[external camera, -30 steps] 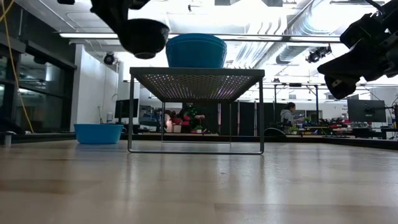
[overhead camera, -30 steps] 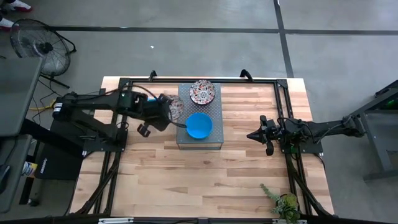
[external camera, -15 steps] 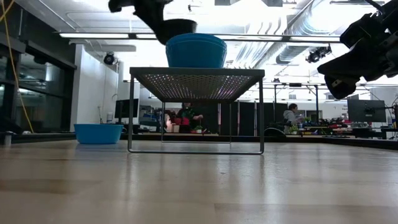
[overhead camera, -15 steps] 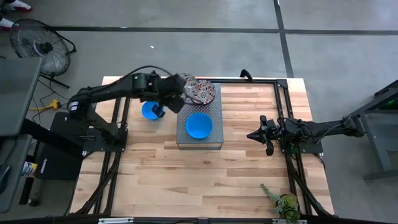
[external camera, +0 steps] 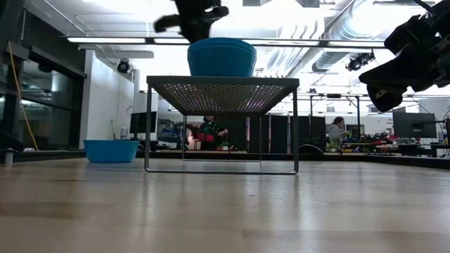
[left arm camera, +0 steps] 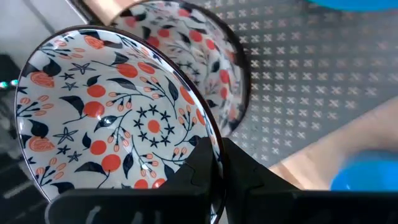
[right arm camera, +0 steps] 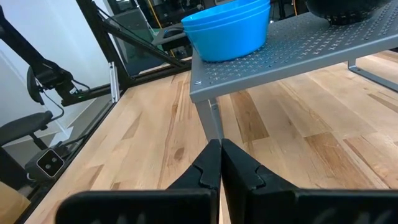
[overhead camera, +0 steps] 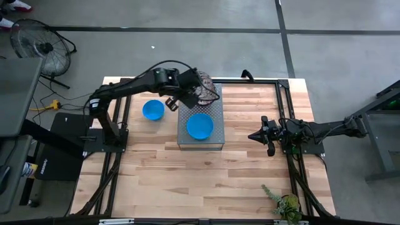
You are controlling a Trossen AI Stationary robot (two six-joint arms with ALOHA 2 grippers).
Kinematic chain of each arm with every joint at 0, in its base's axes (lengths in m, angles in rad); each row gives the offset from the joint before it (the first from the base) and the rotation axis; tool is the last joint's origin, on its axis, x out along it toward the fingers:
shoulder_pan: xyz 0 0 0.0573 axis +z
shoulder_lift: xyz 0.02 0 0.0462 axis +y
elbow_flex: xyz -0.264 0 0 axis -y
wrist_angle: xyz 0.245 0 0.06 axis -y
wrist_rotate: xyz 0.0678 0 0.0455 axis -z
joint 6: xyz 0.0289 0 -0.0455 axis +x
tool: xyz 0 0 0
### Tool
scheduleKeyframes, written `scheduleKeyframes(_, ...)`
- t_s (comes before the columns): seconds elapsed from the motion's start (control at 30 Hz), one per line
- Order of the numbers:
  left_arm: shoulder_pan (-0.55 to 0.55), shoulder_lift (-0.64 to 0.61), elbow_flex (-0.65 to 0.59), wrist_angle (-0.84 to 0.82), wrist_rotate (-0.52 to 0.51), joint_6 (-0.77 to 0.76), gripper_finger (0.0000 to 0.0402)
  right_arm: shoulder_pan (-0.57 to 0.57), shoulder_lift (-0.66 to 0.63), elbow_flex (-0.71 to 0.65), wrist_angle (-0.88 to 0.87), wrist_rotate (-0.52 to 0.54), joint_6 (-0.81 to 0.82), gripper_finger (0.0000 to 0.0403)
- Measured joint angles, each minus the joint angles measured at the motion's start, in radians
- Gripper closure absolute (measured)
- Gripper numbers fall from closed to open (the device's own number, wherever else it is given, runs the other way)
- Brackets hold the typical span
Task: Pick & Place Mini bowls
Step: Stack the white patterned bowl on the white patterned bowls on the shelf
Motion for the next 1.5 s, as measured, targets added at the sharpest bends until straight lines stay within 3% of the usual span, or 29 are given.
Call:
scheduleKeyframes(0.1, 0.000, 0.016, 0.008, 0.073, -0.001, 0.031, 0.0397, 0.000, 0.002, 0.000, 0.000, 0.000, 0.000, 0.0402)
scheduleKeyframes(0.2, 0.000, 0.023, 0.000, 0.010, 0.006, 0.036, 0.0397, 0.000, 0.002, 0.000, 0.000, 0.000, 0.000, 0.0402)
scheduleKeyframes(1.5, 0.000, 0.084, -0.008, 0.045, 0.052, 0.030, 0.0398, 0.000, 0.003, 0.000, 0.000, 0.000, 0.000, 0.0402)
